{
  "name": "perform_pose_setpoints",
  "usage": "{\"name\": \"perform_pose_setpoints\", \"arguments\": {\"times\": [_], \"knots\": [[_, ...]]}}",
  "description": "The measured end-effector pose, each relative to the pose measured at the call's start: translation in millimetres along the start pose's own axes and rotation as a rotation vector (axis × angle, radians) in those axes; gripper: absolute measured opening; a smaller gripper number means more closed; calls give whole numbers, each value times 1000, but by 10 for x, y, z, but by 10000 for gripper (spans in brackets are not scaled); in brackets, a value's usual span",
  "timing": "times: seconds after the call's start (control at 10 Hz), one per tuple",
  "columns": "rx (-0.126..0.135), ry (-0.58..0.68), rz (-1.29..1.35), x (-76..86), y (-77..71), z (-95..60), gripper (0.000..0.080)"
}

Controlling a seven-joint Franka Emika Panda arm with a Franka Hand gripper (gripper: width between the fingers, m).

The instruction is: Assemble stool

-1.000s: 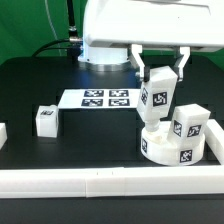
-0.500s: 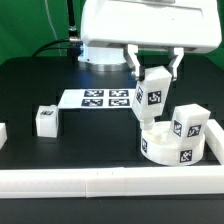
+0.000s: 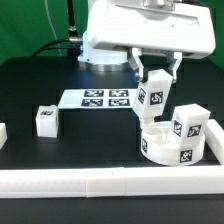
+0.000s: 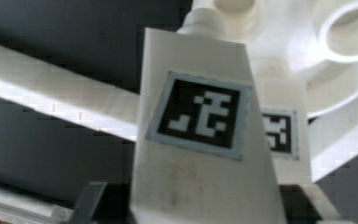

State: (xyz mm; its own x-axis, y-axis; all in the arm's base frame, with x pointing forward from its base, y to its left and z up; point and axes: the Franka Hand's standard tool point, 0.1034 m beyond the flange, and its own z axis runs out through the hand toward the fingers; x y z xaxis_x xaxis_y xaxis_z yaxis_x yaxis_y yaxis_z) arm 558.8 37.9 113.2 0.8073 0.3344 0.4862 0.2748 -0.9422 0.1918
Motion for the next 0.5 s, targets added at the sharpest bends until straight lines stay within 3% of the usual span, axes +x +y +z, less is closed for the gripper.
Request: {"name": "perform_pose_setpoints", "arguments": {"times": [0.3,0.5], "knots": [[1,-1,1,3,-9,5,324],[11,-2,-13,16,-113,24,324]]}}
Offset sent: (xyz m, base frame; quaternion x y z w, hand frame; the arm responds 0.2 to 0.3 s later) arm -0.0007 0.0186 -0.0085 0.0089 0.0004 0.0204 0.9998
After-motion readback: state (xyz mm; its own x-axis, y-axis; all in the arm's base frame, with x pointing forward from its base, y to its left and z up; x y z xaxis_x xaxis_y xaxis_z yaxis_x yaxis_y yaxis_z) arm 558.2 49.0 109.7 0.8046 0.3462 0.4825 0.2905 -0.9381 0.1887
